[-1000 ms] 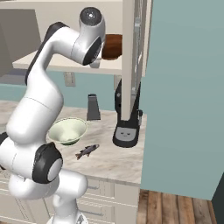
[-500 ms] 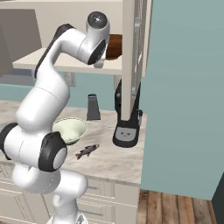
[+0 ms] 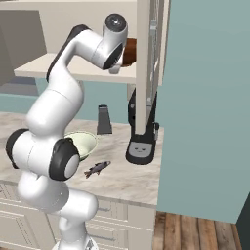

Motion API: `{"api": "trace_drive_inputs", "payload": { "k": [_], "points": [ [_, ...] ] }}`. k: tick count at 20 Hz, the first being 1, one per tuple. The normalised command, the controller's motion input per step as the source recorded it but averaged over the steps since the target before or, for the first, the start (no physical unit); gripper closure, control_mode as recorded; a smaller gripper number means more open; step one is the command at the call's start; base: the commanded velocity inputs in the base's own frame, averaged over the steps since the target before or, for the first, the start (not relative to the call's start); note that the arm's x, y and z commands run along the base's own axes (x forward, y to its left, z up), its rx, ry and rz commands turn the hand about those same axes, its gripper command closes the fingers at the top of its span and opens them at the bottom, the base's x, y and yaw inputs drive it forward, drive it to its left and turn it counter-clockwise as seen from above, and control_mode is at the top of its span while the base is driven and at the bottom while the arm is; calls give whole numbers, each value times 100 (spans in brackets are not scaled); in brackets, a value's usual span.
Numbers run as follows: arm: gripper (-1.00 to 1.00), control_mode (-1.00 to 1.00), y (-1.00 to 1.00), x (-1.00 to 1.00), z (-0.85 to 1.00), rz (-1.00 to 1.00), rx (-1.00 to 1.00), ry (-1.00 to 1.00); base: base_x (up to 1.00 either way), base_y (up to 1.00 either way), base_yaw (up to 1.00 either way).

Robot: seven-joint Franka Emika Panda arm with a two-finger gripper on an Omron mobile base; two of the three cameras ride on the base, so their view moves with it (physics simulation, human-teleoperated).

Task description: Pick both bowls and place them on the counter. Then place the fish in one bowl and place the cookie dough ball in the other bowl.

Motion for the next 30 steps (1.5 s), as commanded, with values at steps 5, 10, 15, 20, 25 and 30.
{"api": "trace_drive_inputs", "payload": {
  "k": [5, 10, 15, 20, 25, 30],
  "points": [
    [-100, -100, -7, 25, 0, 0, -3, 0, 0, 0, 0],
    [-100, -100, -1, 20, 0, 0, -3, 0, 0, 0, 0],
    [-100, -100, 0, 2, -10, 0, -1, 0, 0, 0, 0],
    [100, -100, 0, -2, -14, 0, 0, 0, 0, 0, 0],
    [100, -100, 5, -14, -4, 1, 0, 0, 0, 0, 0],
    [100, -100, 10, -25, 5, 0, 0, 0, 0, 0, 0]
  ]
}}
